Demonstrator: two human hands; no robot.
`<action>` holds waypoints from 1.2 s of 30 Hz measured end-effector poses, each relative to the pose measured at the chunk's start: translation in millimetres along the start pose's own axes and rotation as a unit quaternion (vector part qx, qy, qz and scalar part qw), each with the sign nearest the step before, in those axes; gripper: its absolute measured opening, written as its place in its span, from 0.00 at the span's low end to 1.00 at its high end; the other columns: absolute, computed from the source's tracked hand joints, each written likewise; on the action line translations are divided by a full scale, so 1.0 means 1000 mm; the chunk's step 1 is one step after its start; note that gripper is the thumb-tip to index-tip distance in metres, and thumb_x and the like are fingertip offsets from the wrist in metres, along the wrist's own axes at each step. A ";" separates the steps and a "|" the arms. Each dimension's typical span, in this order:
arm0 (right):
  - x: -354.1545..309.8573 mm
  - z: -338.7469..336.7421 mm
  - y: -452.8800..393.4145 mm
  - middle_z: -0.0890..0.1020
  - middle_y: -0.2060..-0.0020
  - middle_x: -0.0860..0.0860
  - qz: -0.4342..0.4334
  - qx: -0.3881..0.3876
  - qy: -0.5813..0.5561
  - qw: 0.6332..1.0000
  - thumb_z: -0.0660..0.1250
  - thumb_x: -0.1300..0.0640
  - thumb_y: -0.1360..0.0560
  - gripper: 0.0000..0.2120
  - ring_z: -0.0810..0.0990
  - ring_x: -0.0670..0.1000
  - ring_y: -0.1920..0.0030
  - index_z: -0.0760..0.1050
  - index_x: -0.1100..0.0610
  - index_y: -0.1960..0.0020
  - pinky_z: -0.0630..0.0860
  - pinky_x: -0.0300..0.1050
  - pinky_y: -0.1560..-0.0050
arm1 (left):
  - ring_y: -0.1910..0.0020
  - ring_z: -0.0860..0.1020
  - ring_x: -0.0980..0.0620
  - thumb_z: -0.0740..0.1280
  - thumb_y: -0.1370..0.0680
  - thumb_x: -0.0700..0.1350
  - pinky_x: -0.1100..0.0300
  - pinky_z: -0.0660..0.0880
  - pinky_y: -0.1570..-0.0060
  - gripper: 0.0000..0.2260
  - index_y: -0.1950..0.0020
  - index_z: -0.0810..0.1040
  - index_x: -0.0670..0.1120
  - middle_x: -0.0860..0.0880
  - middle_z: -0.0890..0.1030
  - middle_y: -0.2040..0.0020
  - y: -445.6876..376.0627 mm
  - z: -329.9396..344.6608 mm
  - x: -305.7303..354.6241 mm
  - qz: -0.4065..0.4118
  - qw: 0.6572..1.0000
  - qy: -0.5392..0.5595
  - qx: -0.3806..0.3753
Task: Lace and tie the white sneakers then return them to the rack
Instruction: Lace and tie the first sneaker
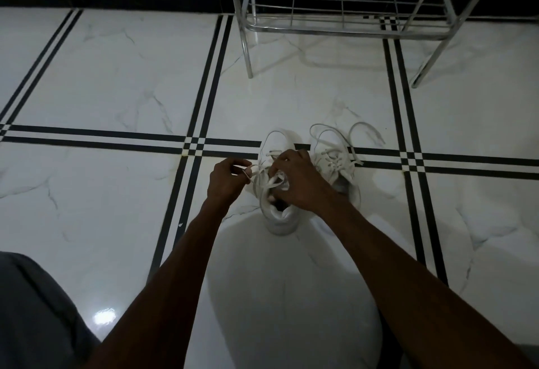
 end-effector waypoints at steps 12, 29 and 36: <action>0.096 -0.050 -0.006 0.85 0.50 0.56 0.278 0.164 -0.180 0.929 0.75 0.56 0.30 0.19 0.83 0.58 0.48 0.77 0.61 0.42 0.79 0.50 0.46 | 0.45 0.82 0.47 0.70 0.20 0.46 0.54 0.77 0.47 0.14 0.36 0.80 0.46 0.45 0.83 0.43 0.001 0.012 0.004 0.025 0.996 -0.068 -0.054; 0.042 -0.017 -0.009 0.84 0.64 0.60 0.024 0.037 0.025 0.999 0.66 0.63 0.25 0.09 0.82 0.59 0.62 0.84 0.60 0.60 0.79 0.53 0.59 | 0.39 0.77 0.44 0.65 0.21 0.40 0.34 0.57 0.25 0.11 0.47 0.85 0.53 0.50 0.83 0.50 0.005 0.032 0.034 0.198 0.894 -0.401 0.026; 0.032 -0.021 -0.006 0.80 0.57 0.59 0.020 0.045 0.161 0.986 0.62 0.67 0.28 0.10 0.76 0.60 0.51 0.82 0.61 0.57 0.72 0.52 0.57 | 0.39 0.78 0.44 0.70 0.31 0.33 0.33 0.49 0.25 0.16 0.50 0.86 0.51 0.52 0.87 0.54 0.014 0.026 0.038 0.239 0.843 -0.479 0.061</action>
Point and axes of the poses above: each hand's wrist, its own y-axis away from the middle knuckle, its own z-axis out of the palm, x = y × z, the point moved 10 cm from there along -y, towards the middle knuckle
